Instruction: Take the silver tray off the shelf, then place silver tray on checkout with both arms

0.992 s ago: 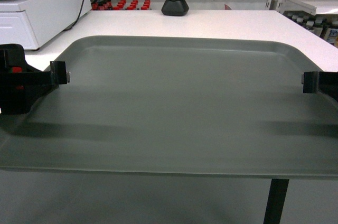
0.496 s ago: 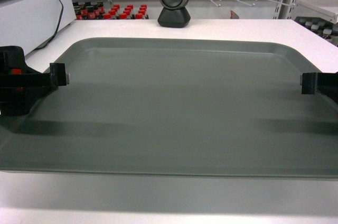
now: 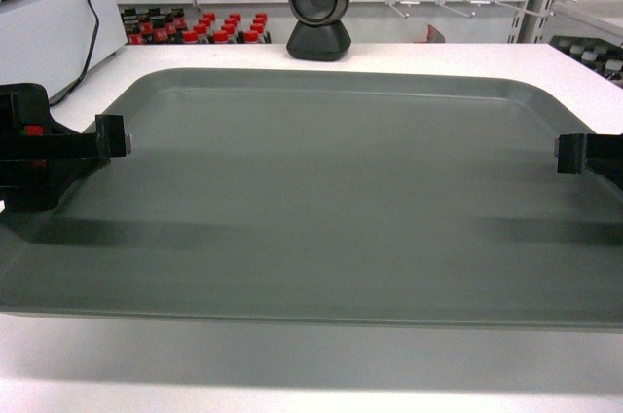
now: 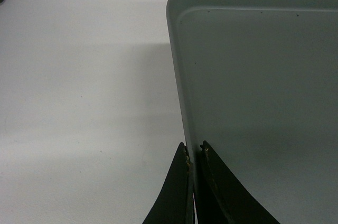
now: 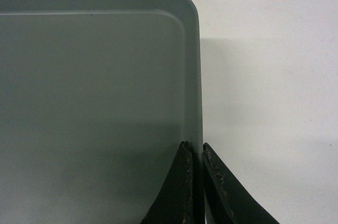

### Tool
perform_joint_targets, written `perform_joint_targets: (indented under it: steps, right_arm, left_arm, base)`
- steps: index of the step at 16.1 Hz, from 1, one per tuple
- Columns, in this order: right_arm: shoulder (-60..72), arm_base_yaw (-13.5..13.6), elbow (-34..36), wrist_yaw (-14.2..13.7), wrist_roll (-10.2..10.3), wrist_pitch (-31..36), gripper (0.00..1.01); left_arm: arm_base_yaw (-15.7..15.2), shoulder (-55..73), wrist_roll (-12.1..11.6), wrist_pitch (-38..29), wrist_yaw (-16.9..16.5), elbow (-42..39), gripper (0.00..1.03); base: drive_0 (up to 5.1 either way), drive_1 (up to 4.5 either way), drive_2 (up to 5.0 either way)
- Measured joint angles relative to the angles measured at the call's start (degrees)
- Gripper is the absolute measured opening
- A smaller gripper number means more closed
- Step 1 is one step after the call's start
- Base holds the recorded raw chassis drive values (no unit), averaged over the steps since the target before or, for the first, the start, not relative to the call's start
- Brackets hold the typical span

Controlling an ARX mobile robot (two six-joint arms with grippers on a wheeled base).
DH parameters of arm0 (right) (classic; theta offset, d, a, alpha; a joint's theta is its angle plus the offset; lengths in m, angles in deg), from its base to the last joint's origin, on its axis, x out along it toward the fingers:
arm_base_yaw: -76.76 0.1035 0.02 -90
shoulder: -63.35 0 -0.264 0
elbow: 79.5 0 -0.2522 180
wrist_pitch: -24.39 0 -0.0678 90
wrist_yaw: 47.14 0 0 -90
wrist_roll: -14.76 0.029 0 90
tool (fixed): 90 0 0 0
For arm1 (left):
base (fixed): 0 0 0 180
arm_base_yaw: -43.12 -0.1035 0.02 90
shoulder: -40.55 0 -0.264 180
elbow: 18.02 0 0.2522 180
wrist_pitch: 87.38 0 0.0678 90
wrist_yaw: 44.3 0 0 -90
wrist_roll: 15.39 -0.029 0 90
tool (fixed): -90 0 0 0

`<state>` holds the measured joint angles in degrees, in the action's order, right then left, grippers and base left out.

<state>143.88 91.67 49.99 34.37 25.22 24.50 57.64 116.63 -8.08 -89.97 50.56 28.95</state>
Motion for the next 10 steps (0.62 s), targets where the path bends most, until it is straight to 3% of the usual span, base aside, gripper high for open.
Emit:
perform_joint_targets:
  steps: [2,3,4,6,10]
  right_arm:
    - [0.0,0.0,0.0,0.0,0.0,0.0,0.02]
    - [0.5,-0.1,0.9,1.0,0.2,4.7,0.02]
    - [6.4,-2.4,5.7,7.7,0.0,31.6,0.02]
    - [8.9,-4.7,1.6,9.9,-1.4,28.4,0.02]
    - [15.2,-6.8,-4.7,10.6,-4.3,18.9,0.02]
  left_arm:
    - [0.0,0.0,0.0,0.0,0.0,0.0,0.03]
    - [3.0,1.7,-2.3,-9.5,9.8,-1.5,0.03]
    - [7.0,4.2,-7.8,-16.6,27.6,1.0,0.03]
    - [7.4,9.0,-7.0,-12.9,27.6,5.5,0.04]
    - [7.9,14.6,-2.3,-6.3,25.8,10.1,0.04]
  base:
    - [0.0,0.0,0.0]
    - [0.0,0.0,0.0]
    - [0.0,0.0,0.0]
    - [0.0,0.0,0.0]
    - [0.0,0.0,0.0]
